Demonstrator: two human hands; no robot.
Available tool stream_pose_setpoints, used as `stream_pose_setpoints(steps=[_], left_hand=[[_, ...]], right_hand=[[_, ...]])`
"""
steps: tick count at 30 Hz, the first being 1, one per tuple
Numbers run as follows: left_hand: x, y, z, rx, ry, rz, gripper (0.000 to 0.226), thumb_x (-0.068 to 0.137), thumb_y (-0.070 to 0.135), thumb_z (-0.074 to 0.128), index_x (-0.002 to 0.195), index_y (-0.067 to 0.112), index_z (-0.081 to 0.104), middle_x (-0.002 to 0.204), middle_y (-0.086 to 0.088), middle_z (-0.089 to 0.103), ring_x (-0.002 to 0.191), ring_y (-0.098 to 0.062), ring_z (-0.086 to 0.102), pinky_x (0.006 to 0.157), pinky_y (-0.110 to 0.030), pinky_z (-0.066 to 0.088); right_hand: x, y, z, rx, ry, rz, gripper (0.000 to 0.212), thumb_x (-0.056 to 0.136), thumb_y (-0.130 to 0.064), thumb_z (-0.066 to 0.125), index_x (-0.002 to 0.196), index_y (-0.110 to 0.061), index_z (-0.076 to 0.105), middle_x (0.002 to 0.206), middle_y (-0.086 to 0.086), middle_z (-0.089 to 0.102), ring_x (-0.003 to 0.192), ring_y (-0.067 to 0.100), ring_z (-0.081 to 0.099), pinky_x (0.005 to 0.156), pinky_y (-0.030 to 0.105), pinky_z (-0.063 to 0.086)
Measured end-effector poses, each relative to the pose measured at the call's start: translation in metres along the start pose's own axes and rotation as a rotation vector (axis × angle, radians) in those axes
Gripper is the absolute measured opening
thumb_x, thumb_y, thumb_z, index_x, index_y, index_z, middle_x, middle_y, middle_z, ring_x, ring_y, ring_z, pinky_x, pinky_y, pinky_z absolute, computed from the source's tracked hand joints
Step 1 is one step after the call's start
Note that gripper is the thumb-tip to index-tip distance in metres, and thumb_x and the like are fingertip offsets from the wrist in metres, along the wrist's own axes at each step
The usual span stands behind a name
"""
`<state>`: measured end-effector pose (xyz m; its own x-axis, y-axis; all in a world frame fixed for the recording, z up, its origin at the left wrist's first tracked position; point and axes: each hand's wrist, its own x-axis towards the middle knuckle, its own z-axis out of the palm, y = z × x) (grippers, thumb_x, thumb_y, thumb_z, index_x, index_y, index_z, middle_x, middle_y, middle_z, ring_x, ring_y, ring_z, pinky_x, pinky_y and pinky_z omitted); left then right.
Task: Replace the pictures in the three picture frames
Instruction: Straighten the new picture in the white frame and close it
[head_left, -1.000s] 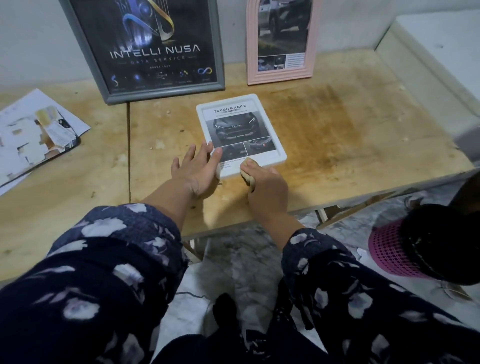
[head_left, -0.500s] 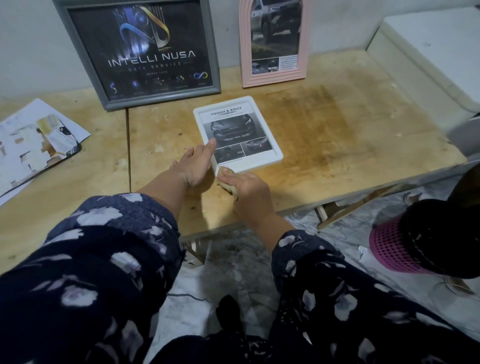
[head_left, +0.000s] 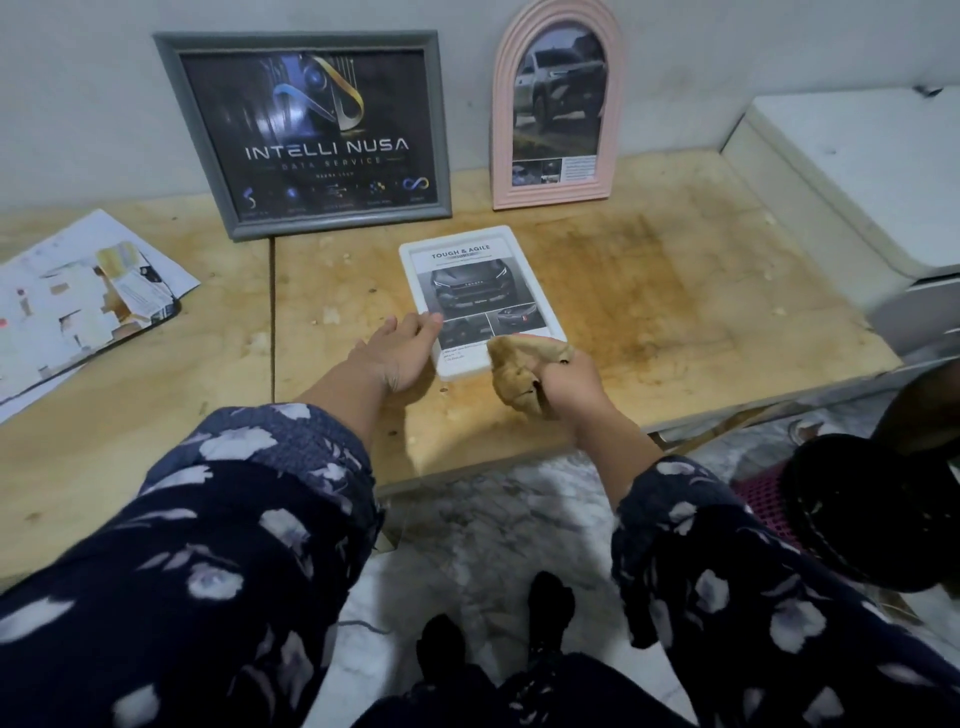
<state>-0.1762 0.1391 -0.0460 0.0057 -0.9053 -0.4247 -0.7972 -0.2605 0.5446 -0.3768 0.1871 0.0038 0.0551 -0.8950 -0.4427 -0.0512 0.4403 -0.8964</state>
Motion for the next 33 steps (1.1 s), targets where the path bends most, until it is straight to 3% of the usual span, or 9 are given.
stream_pose_setpoints(steps=[6, 9, 14, 16, 18, 20, 25, 30, 33], left_hand=[[0.000, -0.002, 0.004, 0.129, 0.210, -0.014, 0.046, 0.095, 0.049, 0.040, 0.137, 0.031, 0.039, 0.135, -0.003, 0.053, 0.128, -0.026, 0.044, 0.100, -0.043, 0.038], [0.011, 0.008, 0.000, 0.054, 0.309, -0.095, 0.044, 0.094, 0.041, 0.048, 0.134, 0.027, 0.040, 0.127, -0.001, 0.057, 0.123, -0.026, 0.045, 0.094, -0.042, 0.040], [0.044, 0.017, -0.016, -0.093, 0.360, -0.237, 0.048, 0.091, 0.038, 0.051, 0.134, 0.019, 0.043, 0.127, -0.003, 0.059, 0.114, -0.028, 0.056, 0.095, -0.042, 0.047], [0.054, 0.021, -0.022, -0.102, 0.366, -0.291, 0.045, 0.091, 0.036, 0.052, 0.130, 0.014, 0.045, 0.125, -0.005, 0.058, 0.111, -0.028, 0.057, 0.093, -0.040, 0.048], [0.065, 0.025, -0.027, -0.102, 0.378, -0.348, 0.040, 0.089, 0.035, 0.053, 0.123, 0.014, 0.050, 0.118, -0.007, 0.059, 0.103, -0.028, 0.058, 0.090, -0.040, 0.050], [0.072, 0.030, -0.028, -0.087, 0.384, -0.383, 0.037, 0.088, 0.037, 0.054, 0.118, 0.015, 0.055, 0.115, -0.007, 0.059, 0.098, -0.027, 0.058, 0.087, -0.040, 0.052], [0.078, 0.037, -0.022, -0.028, 0.410, -0.416, 0.046, 0.085, 0.045, 0.058, 0.122, 0.019, 0.055, 0.124, -0.006, 0.049, 0.102, -0.029, 0.058, 0.083, -0.037, 0.049], [0.080, 0.041, -0.013, -0.012, 0.485, -0.456, 0.038, 0.087, 0.044, 0.059, 0.116, 0.021, 0.058, 0.118, -0.005, 0.050, 0.092, -0.031, 0.060, 0.069, -0.032, 0.043], [0.081, 0.045, -0.009, 0.013, 0.513, -0.489, 0.035, 0.088, 0.040, 0.058, 0.116, 0.020, 0.057, 0.117, -0.005, 0.049, 0.092, -0.034, 0.060, 0.066, -0.032, 0.038]], right_hand=[[0.028, -0.019, -0.013, 0.007, 0.104, 0.064, 0.042, 0.096, 0.006, 0.036, 0.089, -0.019, 0.070, 0.056, 0.005, 0.060, 0.047, 0.016, 0.052, 0.039, 0.016, 0.041], [0.058, -0.033, -0.017, -0.056, 0.123, 0.044, 0.037, 0.095, 0.005, 0.038, 0.108, -0.014, 0.067, 0.063, 0.003, 0.062, 0.040, 0.008, 0.054, 0.037, 0.016, 0.040], [0.115, -0.071, -0.016, -0.117, 0.014, -0.077, 0.035, 0.094, 0.008, 0.044, 0.106, -0.012, 0.070, 0.081, 0.000, 0.073, 0.053, 0.001, 0.057, 0.051, 0.013, 0.047], [0.140, -0.079, -0.014, -0.290, -0.034, -0.193, 0.029, 0.093, 0.003, 0.051, 0.108, -0.012, 0.071, 0.104, 0.000, 0.072, 0.082, 0.006, 0.065, 0.074, 0.020, 0.054], [0.163, -0.087, -0.011, -0.507, -0.099, -0.325, 0.028, 0.090, 0.002, 0.056, 0.109, -0.013, 0.072, 0.108, -0.003, 0.071, 0.097, 0.007, 0.064, 0.088, 0.023, 0.053], [0.179, -0.093, -0.004, -0.743, -0.187, -0.436, 0.035, 0.087, 0.006, 0.056, 0.112, -0.013, 0.071, 0.110, -0.007, 0.068, 0.101, 0.005, 0.059, 0.085, 0.012, 0.048], [0.210, -0.091, 0.033, -1.062, -0.376, -0.707, 0.035, 0.074, 0.006, 0.061, 0.104, -0.005, 0.072, 0.112, 0.014, 0.069, 0.104, 0.030, 0.062, 0.091, 0.039, 0.049], [0.237, -0.075, 0.073, -1.211, -0.438, -1.010, 0.053, 0.067, 0.010, 0.072, 0.114, -0.015, 0.070, 0.119, 0.006, 0.067, 0.108, 0.029, 0.061, 0.091, 0.035, 0.050], [0.244, -0.063, 0.072, -1.411, -0.567, -0.997, 0.058, 0.078, 0.003, 0.065, 0.132, -0.019, 0.057, 0.140, 0.001, 0.052, 0.123, 0.027, 0.050, 0.099, 0.036, 0.044]])
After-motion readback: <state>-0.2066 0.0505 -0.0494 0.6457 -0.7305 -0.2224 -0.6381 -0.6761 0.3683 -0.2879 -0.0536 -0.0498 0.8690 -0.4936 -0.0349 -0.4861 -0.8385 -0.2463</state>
